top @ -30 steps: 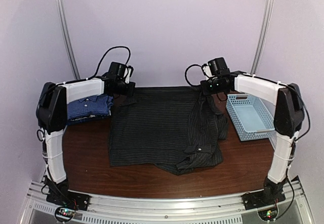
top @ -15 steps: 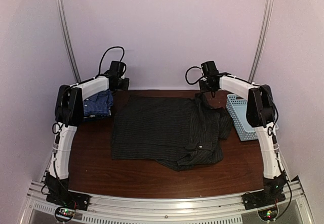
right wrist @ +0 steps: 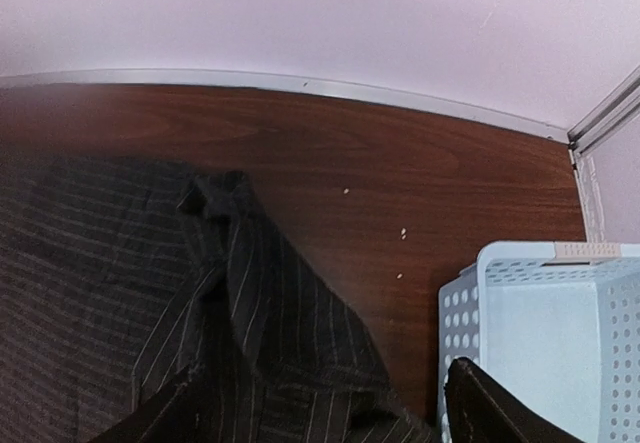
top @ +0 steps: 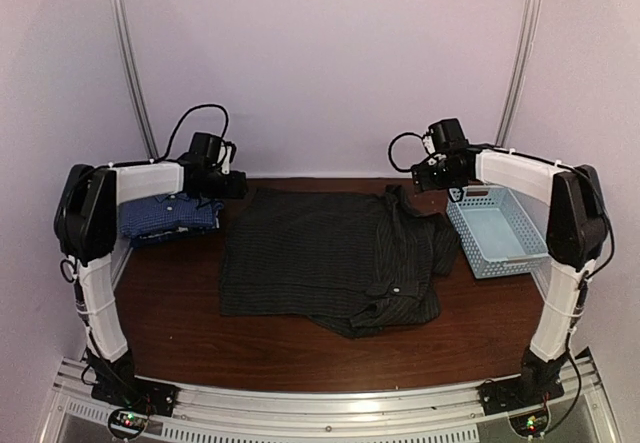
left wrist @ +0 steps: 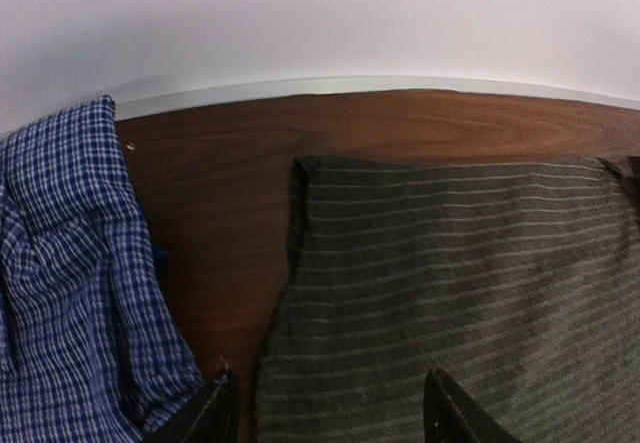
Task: Fold and stack the long sleeve shirts
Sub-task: Flatten out the crumpled shirt at the center of the board, then adjust the flattened shirt at the center of the board.
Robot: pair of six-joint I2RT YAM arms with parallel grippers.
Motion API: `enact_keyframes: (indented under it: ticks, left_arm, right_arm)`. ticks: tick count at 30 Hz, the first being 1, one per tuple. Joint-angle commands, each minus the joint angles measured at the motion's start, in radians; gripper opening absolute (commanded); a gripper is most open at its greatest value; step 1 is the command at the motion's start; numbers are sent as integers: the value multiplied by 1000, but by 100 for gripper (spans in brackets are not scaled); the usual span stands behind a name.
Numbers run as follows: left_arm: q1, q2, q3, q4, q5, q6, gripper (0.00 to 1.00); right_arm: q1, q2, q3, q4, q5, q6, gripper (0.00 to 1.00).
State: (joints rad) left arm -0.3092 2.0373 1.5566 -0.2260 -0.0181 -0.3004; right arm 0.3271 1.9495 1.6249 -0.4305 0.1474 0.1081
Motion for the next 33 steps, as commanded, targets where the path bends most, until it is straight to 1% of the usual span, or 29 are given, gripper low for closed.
enact_keyframes:
  ticks: [1, 3, 5, 8, 12, 19, 25, 28, 33]
  left_arm:
    - [-28, -191, -267, 293, 254, -103, 64]
    - [-35, -236, -392, 390, 316, -134, 64]
    - [-44, -251, -472, 459, 351, -148, 64]
    - [-63, -235, -535, 513, 381, -142, 64]
    - [-96, -187, -556, 549, 390, -129, 64]
    - [-155, -129, -604, 584, 374, -144, 64]
    - [-166, -118, -656, 547, 298, -166, 63]
    - [-166, -119, -707, 534, 267, -194, 62]
    - [-166, -126, -805, 551, 253, -228, 60]
  right_arm:
    - [19, -172, -246, 123, -185, 70, 77]
    - [24, -200, -319, 147, -212, 88, 74]
    - [27, -200, -368, 166, -238, 98, 72]
    - [27, -161, -399, 187, -287, 111, 70]
    - [25, -97, -397, 224, -331, 126, 69]
    - [-11, 66, -266, 246, -407, 150, 69]
    - [-70, 168, -159, 302, -446, 185, 69]
    - [-105, 210, -98, 319, -454, 209, 69]
    - [-160, 281, 16, 342, -486, 259, 70]
